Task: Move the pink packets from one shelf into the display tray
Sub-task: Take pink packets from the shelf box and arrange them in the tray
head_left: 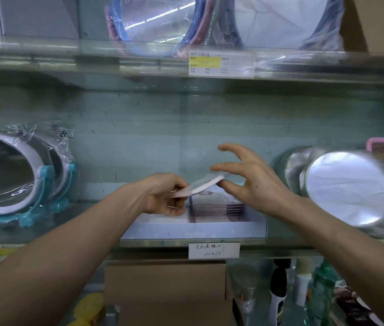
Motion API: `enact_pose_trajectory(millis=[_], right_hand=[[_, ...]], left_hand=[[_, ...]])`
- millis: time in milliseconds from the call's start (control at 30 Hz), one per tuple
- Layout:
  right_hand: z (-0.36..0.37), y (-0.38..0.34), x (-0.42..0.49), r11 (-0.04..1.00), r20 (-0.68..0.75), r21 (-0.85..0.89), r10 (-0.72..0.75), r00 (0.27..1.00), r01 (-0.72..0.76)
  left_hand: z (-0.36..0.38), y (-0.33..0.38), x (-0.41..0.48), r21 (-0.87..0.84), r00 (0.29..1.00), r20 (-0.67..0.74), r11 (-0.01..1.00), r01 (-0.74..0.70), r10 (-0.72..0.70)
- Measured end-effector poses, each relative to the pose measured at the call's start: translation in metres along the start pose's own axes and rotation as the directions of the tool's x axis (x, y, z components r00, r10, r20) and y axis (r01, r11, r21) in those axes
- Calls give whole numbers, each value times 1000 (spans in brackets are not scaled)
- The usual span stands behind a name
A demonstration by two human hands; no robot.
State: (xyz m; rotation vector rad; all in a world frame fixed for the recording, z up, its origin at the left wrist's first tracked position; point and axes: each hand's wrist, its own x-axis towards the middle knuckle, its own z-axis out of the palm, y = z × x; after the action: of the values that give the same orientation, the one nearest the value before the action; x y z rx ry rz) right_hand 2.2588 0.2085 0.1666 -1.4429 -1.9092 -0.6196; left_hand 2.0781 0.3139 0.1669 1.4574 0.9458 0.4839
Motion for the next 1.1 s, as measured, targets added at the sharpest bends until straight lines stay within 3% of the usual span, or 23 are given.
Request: enact_pose_trajectory(millis=[133,267,433,533,633,800,867,1000,1100], right_hand=[[-8,-8,0,999,121,26,-29,992,26],[-13,-4,-1,976,357,-219,81,930,-1],[-12,-6,-1,936,429,-351,168,887,-7],[-8,-8,0,953,562,-296,222,797,-57],[-6,-6,2,964,697,-181,266,666,-195],[-10,-7,11,926,823,-228,349,448,-301],[-7,-9,14,912,823,-274,386,416,-304],[10,-7,14,925,824,-247,358,440,-290],[15,-5,16,903,835,-259,388,389,-344]], left_hand=[[5,0,5,140,994,-76,988,-63,74],[-2,1,8,259,967,-183,958,-127,177],[-9,1,5,387,950,-209,912,-139,233],[-10,-2,3,486,949,-215,868,-103,233],[-11,-5,2,568,955,-201,820,-67,217],[-13,-8,-1,661,973,-161,750,-17,163],[-13,-7,-2,683,981,-137,730,-5,135],[-12,-5,-5,743,990,-88,669,-10,113],[-12,-5,-6,792,994,-63,610,-5,90]])
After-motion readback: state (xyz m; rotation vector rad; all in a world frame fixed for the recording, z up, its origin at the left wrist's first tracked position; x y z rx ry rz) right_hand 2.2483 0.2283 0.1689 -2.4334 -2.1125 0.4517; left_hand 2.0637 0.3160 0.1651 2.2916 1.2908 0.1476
